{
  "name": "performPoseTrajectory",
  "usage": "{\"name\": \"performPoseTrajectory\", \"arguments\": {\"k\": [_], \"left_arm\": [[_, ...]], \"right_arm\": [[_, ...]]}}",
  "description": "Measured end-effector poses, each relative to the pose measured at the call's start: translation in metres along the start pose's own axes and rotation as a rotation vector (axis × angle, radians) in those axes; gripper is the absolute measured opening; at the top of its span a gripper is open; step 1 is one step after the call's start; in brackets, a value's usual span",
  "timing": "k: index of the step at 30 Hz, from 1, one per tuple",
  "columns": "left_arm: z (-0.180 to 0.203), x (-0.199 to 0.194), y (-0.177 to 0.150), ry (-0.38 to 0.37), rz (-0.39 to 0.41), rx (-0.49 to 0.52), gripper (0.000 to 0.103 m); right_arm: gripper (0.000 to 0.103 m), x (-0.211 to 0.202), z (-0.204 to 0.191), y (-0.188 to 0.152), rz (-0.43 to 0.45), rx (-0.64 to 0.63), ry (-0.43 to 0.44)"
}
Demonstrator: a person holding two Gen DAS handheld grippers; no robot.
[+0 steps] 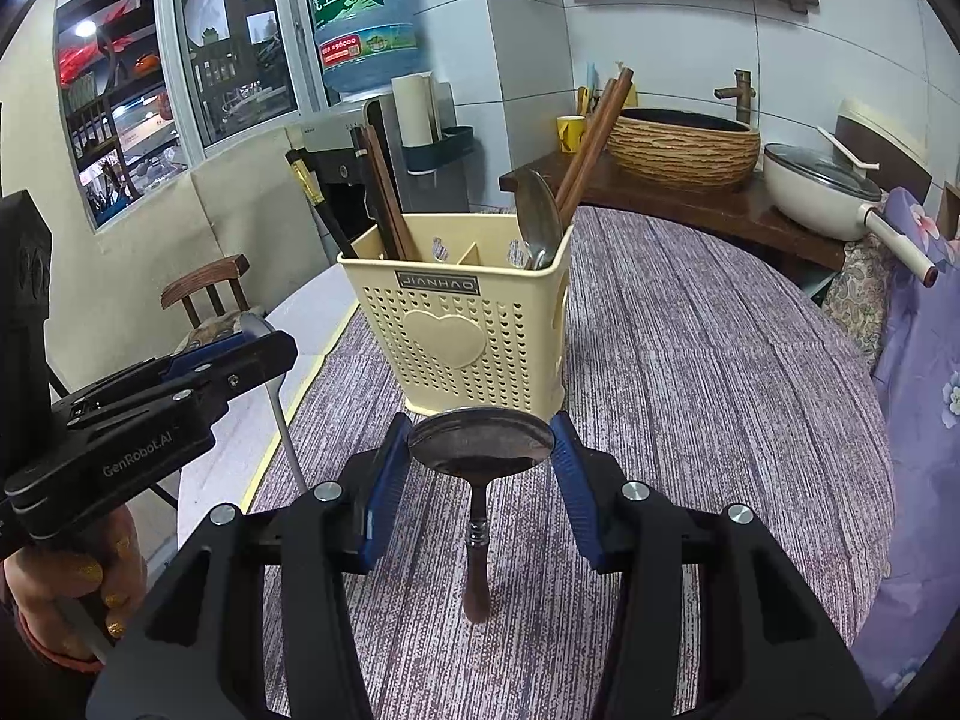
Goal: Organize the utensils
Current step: 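Lower the metal spoon into the holder while the right tool lowers the wooden-handled spoon in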
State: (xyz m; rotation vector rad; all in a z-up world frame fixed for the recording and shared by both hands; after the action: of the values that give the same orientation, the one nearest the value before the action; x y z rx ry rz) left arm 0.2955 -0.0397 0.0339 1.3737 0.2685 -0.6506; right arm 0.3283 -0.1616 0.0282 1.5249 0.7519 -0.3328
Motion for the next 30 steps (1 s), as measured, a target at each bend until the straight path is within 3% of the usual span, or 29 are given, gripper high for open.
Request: {"name": "performPoseTrajectory", "arguments": {"k": [8, 17, 20, 24, 30], "left_arm": [[0.004, -0.01, 0.042, -0.05, 0.085, -0.029, 0.036], [0.021, -0.037, 0.145, -0.091, 0.302, -0.049, 0.036], [0.025, -0.034, 0.17, -0.058, 0.37, -0.044, 0.036], [0.027, -0.012, 0.17, -0.034, 0.365, -0.029, 0.036], [0.011, 0.019, 0.138, -0.01, 0.343, -0.051, 0.036]], "right_arm": [[0.048, -0.012, -0.007, 0.029, 0.044, -0.006, 0.025], [0.048, -0.054, -0.013, 0.132, 0.233, -0.004, 0.002], [0.048, -0.057, -0.01, 0.165, 0.292, 0.002, -0.026], [0.048, -0.04, -0.004, 0.186, 0.307, 0.017, -0.059], [0.048, -0.003, 0.007, 0.171, 0.299, 0.022, -0.089]]}}
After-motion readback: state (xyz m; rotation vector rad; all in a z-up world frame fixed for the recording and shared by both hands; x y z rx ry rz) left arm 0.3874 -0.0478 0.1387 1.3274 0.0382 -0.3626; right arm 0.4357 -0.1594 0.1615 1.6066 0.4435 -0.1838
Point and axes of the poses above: each gripper's, at about its wrist camera, not at the fingertips, and x roughly the way its jaws point, z to its right, y to its top, the point moved 7 cm from there along x, roughly the way its jaws point, and after that the axes turned 2 degrees about -y, right-handed, at the moved point
